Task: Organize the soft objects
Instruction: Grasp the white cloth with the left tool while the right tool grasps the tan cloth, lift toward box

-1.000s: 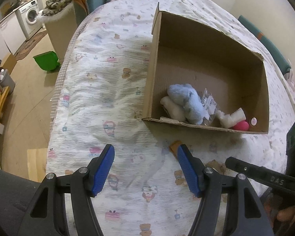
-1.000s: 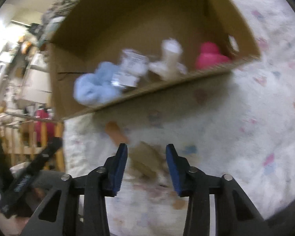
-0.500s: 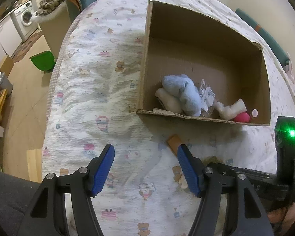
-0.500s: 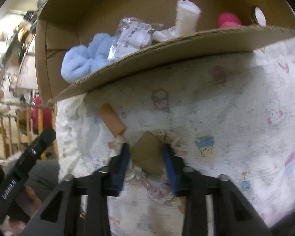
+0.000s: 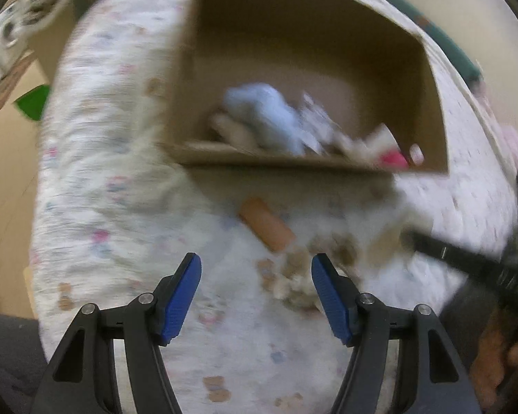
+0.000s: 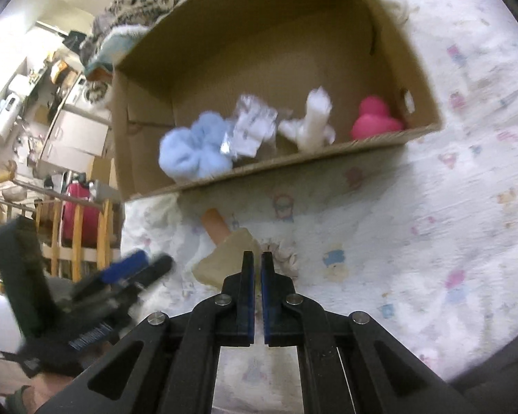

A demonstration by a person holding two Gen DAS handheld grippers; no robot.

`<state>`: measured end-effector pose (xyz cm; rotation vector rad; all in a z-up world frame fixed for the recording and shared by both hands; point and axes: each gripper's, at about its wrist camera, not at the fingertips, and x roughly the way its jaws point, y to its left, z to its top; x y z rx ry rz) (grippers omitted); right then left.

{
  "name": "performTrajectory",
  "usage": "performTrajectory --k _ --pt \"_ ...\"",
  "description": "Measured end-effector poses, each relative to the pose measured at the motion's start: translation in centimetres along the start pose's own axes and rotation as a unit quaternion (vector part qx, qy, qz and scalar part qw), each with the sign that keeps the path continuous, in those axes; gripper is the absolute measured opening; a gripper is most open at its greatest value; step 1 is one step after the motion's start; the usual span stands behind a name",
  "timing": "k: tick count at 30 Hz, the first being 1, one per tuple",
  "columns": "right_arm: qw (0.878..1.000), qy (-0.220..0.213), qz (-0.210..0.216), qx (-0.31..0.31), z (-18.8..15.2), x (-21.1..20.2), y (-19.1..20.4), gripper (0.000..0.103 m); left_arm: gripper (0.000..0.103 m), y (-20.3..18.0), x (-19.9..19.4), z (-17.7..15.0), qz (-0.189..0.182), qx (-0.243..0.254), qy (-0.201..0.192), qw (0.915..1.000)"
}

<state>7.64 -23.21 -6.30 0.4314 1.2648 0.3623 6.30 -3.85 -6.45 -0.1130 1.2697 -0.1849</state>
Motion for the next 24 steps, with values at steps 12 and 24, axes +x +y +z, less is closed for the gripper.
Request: performTrajectory --k 12,24 --pt "1.0 -0.014 -0.006 0.02 -0.1 -0.4 -0.9 0.005 0.053 -3.5 2.9 -1.3 -0.009 0.062 0.027 0.9976" --pt "1.0 -0.016 -0.005 0.021 -0.1 -0.7 -1.1 0.005 0.012 -2.5 1.9 -1.9 -0.014 0.054 0.032 0.9979"
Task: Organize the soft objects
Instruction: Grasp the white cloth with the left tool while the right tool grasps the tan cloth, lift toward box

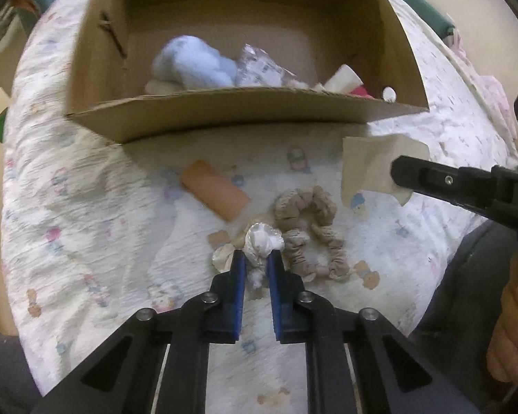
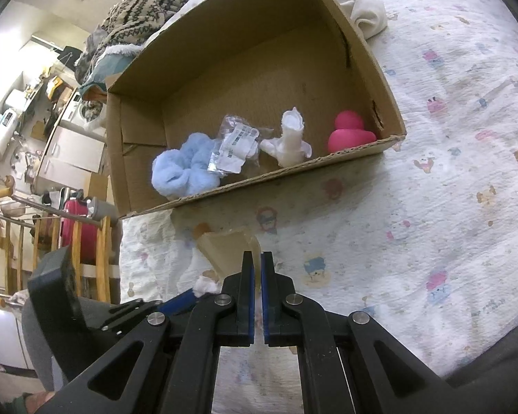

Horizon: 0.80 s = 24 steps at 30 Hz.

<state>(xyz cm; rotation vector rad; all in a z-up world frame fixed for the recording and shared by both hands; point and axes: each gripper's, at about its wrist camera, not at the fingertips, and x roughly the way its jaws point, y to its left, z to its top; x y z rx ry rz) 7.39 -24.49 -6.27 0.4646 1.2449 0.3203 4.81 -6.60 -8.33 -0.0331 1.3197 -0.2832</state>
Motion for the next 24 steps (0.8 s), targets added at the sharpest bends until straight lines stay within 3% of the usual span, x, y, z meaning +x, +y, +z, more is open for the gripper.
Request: performTrajectory --k 13,24 --pt "1.0 -0.018 -0.001 -0.018 -0.3 -1.0 0.6 0.005 0.012 2.0 -4.4 -0.6 0.042 -0.023 -0.064 0.9968" --pt "0.998 -0.052 0.017 -0.035 -0.2 -3.0 1.4 0.005 0.012 2.3 -8.1 -0.2 0.078 -0.029 -0.137 0.9871"
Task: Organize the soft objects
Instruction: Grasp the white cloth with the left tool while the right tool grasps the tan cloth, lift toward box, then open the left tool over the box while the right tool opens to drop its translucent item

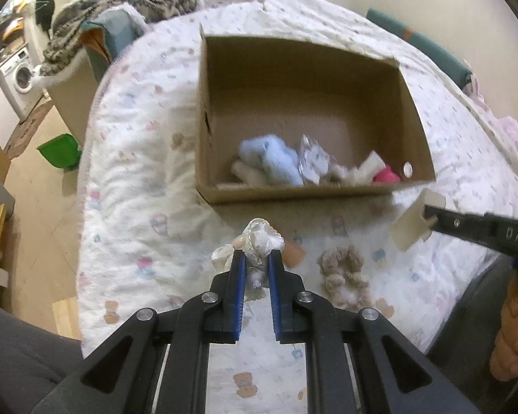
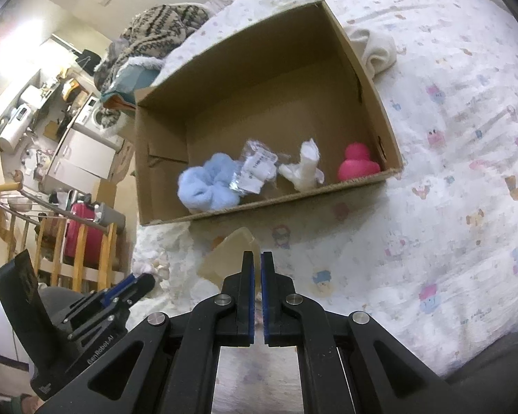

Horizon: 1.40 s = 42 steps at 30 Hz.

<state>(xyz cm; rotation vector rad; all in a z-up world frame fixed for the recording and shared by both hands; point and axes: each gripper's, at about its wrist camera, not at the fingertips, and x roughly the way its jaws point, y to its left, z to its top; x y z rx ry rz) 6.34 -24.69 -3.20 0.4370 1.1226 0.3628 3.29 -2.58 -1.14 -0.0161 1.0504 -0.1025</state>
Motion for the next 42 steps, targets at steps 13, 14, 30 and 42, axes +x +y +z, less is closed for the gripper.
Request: performTrajectory --k 13,14,30,42 --pt "0.999 -0.039 0.022 -0.009 3.2 -2.2 1.0 0.005 0.012 0.7 -2.1 6.1 0.015 0.011 -0.06 0.998" --pt "0.999 -0.041 0.021 -0.01 3.5 -2.2 1.0 0.005 0.012 0.8 -2.0 6.6 0.016 0.014 -0.062 0.9978" --pt "0.998 -0.07 -0.003 0.01 7.1 -0.1 -1.8 0.005 0.012 1.6 3.7 9.2 0.015 0.008 -0.061 0.998" --pt "0.999 -0.041 -0.011 0.021 6.9 1.9 -2.4 0.005 0.013 0.8 4.8 8.7 0.005 0.026 -0.056 0.9981"
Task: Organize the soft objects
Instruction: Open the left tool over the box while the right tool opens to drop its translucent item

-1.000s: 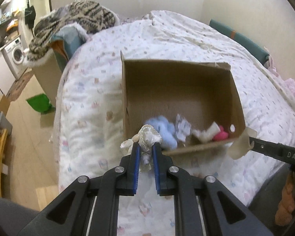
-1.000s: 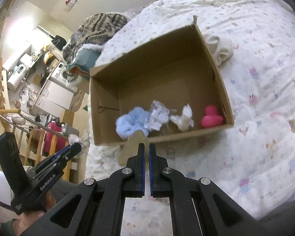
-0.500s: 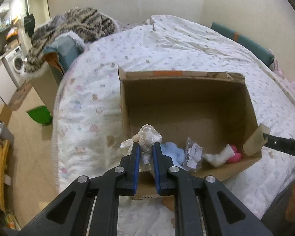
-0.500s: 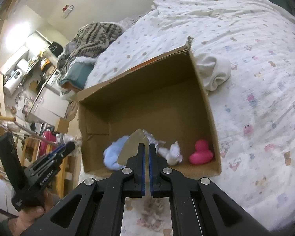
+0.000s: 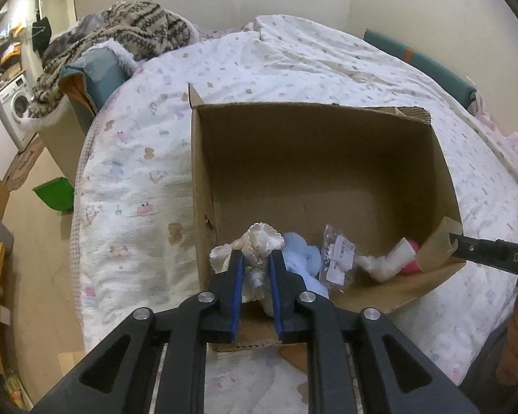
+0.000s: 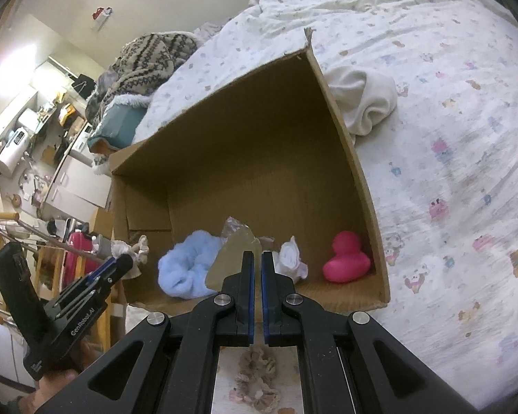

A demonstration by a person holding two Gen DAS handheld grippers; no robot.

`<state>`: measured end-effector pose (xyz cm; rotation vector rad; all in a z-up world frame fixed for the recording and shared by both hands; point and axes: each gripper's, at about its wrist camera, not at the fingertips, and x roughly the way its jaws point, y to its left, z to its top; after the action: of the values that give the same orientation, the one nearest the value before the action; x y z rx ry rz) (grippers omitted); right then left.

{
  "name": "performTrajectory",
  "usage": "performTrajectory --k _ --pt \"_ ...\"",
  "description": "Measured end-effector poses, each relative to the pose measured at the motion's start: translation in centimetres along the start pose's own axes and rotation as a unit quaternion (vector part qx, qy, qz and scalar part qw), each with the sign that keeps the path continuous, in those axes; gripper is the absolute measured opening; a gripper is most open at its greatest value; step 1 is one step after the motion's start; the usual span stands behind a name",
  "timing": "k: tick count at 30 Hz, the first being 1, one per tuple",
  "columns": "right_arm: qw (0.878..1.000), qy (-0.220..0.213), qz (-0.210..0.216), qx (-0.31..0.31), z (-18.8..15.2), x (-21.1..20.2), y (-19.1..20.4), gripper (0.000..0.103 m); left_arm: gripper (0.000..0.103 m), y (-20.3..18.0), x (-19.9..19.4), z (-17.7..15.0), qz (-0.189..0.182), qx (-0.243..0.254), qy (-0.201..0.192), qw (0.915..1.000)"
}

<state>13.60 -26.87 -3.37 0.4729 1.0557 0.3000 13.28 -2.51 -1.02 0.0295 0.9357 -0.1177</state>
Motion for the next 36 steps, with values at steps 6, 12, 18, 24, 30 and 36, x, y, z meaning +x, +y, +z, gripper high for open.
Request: performTrajectory --k 6,12,18,24,30,36 --pt "1.0 0.014 -0.007 0.002 -0.3 0.6 -0.1 0.005 0.015 0.1 0.6 -0.1 0.001 -0.008 0.014 0.9999" --pt "1.0 0.023 -0.013 0.001 -0.3 1.2 0.1 0.005 0.021 -0.3 0.6 -0.3 0.001 0.0 0.02 0.9998" --pt "1.0 0.028 -0.013 0.002 -0.3 1.5 0.0 0.006 0.041 -0.8 0.4 -0.3 0.007 0.007 0.017 0.9998" --pt "1.0 0.029 -0.012 -0.003 -0.3 1.6 0.3 0.015 0.058 -0.9 -0.4 -0.2 0.006 0.005 0.0 1.0" --pt "1.0 0.007 -0.028 -0.011 -0.2 1.2 0.7 0.072 0.062 -0.5 -0.6 -0.1 0.012 -0.009 -0.004 0.9999" --pt "0.998 -0.001 -0.06 -0.023 -0.1 0.8 0.9 0.072 0.062 0.0 -0.9 0.1 0.014 -0.02 -0.012 0.9996"
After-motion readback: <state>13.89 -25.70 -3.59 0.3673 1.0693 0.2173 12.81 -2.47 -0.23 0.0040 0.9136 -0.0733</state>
